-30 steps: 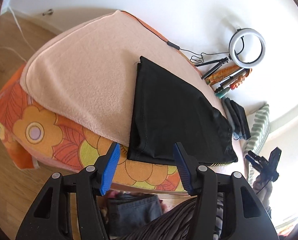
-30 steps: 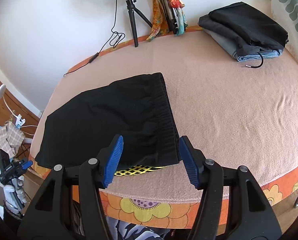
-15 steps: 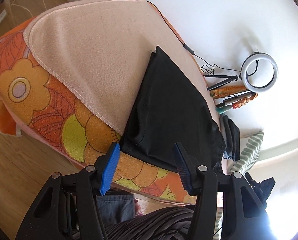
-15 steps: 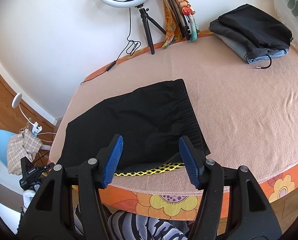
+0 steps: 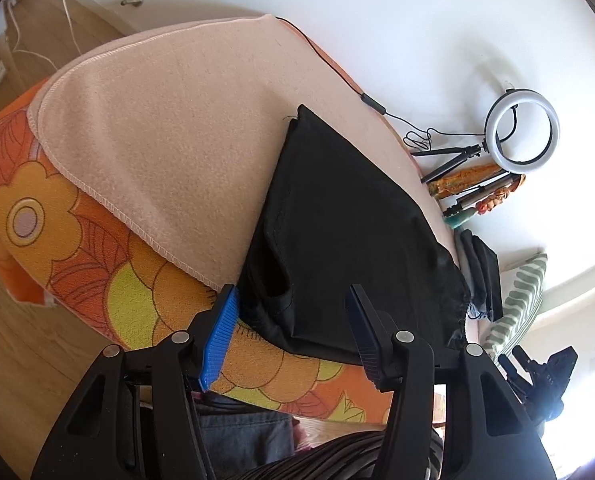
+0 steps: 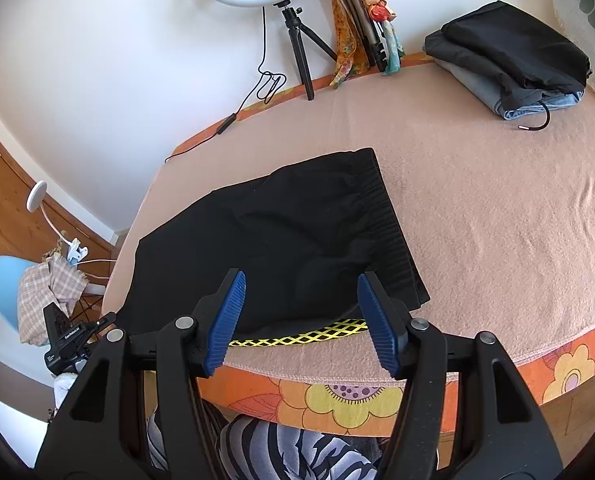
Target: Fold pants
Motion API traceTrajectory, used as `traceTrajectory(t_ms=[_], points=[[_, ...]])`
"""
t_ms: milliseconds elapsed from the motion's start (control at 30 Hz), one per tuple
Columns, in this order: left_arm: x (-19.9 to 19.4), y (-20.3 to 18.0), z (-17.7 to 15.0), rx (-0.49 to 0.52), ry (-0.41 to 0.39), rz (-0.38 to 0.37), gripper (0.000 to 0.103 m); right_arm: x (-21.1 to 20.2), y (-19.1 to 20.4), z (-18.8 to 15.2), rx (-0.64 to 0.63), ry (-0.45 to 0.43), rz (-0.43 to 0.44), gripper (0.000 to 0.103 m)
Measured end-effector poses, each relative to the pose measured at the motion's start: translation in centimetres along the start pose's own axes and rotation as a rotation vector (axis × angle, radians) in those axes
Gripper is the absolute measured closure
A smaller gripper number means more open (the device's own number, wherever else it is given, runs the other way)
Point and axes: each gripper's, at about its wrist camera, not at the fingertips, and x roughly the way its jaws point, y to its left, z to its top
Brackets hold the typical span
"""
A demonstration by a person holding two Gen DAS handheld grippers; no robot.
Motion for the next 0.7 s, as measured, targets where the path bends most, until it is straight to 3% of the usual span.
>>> traceTrajectory(t_ms=[133,200,433,633,700], points=[[0.5,-1.2,-0.1,0.086,-0.016,0.056,0.055,0.5,0.8,0.3,-0.009,0.012,0.014,0.041],[0.8,-1.4,-0.4,0.135,-0.006,0.061,0.091,0.8,1.7,0.4,-0.032,0.018,0.016,0.041],[1.0,-1.6,-1.4,0.180,-0.010,0.034,0.093,2.1,5.6,1.7,-0.117,0.046,0.047,0.041],[0.5,-2.3,-1.3,0.227,-0.041,0.130,0.091,4.8,11.2,2.3,-0.230,0.111,0.098,0.041],[0.4,-2.9,-1.2,0.282,-0.049,0.167,0.073,5.4,13.2,2.2,-0.274,0.118,0.109,0.041]])
